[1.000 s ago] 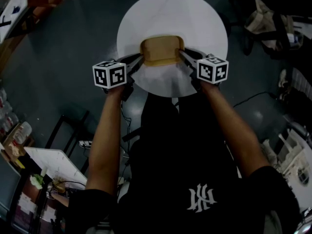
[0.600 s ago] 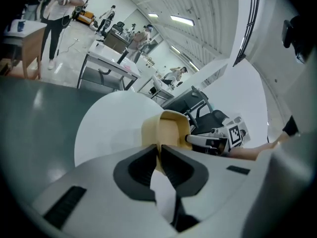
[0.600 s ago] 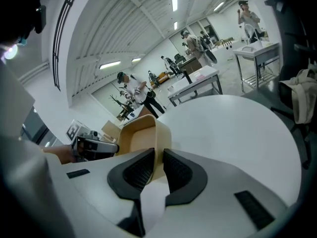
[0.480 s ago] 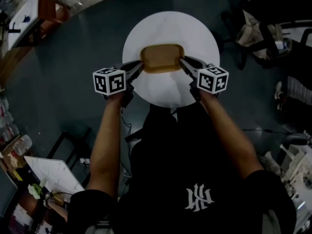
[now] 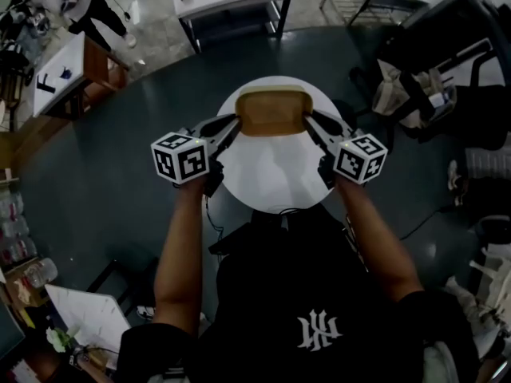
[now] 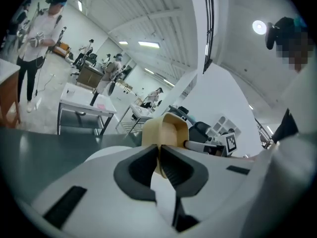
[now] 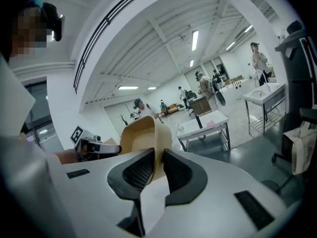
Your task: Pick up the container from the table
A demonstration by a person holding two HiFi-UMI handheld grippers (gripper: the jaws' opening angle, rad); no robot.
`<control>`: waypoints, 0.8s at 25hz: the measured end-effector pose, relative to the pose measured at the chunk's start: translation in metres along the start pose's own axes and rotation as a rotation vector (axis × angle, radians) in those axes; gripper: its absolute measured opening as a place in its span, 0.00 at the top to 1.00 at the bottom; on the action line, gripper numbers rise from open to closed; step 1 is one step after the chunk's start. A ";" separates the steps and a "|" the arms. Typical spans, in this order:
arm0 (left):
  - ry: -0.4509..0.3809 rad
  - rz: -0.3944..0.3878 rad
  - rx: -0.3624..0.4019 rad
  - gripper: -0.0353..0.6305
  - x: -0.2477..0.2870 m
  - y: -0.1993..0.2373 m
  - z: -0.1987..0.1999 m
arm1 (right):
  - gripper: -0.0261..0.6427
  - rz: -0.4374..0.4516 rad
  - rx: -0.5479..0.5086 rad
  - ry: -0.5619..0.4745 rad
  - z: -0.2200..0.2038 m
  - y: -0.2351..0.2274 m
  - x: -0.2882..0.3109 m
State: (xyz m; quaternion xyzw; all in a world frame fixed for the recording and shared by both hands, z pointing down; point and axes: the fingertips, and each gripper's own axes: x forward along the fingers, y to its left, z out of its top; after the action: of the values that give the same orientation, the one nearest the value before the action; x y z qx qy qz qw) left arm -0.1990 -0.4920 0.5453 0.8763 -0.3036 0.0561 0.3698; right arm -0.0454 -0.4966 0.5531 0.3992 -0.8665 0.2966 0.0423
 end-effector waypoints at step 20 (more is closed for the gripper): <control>-0.311 0.057 0.445 0.91 -0.062 -0.181 0.157 | 0.84 0.188 -0.357 -0.374 0.203 0.101 -0.105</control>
State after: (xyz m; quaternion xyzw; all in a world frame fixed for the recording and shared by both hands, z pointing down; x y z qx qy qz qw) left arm -0.1650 -0.4708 0.3014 0.9253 -0.3614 -0.0035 0.1151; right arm -0.0132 -0.4868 0.3054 0.3510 -0.9311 0.0629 -0.0766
